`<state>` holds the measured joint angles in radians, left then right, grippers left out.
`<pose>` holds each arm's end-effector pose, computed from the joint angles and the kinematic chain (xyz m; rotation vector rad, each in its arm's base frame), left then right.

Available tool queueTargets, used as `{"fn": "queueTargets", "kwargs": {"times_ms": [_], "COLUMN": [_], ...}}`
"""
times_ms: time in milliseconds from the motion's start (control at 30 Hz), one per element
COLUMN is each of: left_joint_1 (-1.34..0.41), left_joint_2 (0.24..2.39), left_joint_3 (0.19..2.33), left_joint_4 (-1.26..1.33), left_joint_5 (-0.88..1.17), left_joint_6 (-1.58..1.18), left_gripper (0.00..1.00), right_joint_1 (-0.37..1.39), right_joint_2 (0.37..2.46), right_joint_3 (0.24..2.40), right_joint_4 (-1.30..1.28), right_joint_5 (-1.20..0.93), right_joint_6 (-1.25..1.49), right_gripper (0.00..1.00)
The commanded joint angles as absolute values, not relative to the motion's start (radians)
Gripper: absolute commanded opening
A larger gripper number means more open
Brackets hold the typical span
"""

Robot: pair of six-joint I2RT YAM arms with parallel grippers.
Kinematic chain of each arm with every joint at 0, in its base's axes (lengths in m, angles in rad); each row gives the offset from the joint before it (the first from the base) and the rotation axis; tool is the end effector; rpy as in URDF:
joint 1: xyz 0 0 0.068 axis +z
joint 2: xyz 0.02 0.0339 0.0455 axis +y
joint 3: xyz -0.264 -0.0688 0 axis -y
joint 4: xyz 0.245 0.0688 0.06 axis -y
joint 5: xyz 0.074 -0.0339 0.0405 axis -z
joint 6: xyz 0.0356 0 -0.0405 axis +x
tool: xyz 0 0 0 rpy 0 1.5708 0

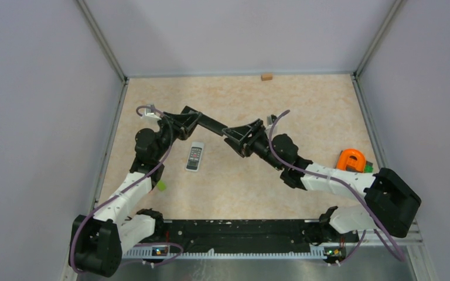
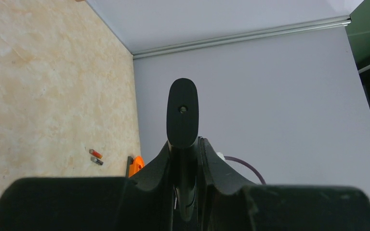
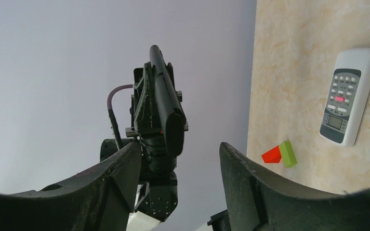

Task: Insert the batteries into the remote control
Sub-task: Load the battery cover into the remote control.

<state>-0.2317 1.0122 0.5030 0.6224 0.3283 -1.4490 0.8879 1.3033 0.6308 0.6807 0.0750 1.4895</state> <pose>0.2215 -0.0640 0.2825 -0.6941 1.5329 -1.5632 0.1843 0.2223 0.2633 0.6243 1.7729 1.7309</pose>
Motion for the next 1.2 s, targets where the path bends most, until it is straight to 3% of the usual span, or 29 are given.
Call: {"fn": "queueTargets", "kwargs": {"times_ms": [0,233,533,633,900,1167], "left_joint_1": [-0.229,-0.227,-0.227,-0.226,-0.227,-0.244], "left_joint_2": [0.997,0.987,0.950,0.947,0.973,0.985], "left_joint_3": [0.529,0.537,0.571,0.572,0.583,0.564], "left_joint_4": [0.640,0.625,0.572,0.574,0.671,0.731], "left_joint_5": [0.363,0.394,0.429,0.444,0.547,0.587], "left_joint_6": [-1.441,-1.431,-1.385,-1.389,-1.448,-1.516], "left_gripper": [0.00,0.00,0.00,0.00,0.00,0.00], "right_joint_1": [0.869,0.853,0.835,0.835,0.832,0.835], "right_joint_2": [1.310,1.374,1.461,1.490,1.517,1.566], "right_joint_3": [0.707,0.748,0.775,0.778,0.807,0.844], "right_joint_4": [0.671,0.691,0.725,0.756,0.748,0.792], "right_joint_5": [0.043,-0.010,-0.130,-0.157,-0.191,-0.199], "right_joint_6": [1.410,1.383,1.431,1.452,1.395,1.296], "right_gripper": [0.62,0.58,0.27,0.22,0.16,0.16]}}
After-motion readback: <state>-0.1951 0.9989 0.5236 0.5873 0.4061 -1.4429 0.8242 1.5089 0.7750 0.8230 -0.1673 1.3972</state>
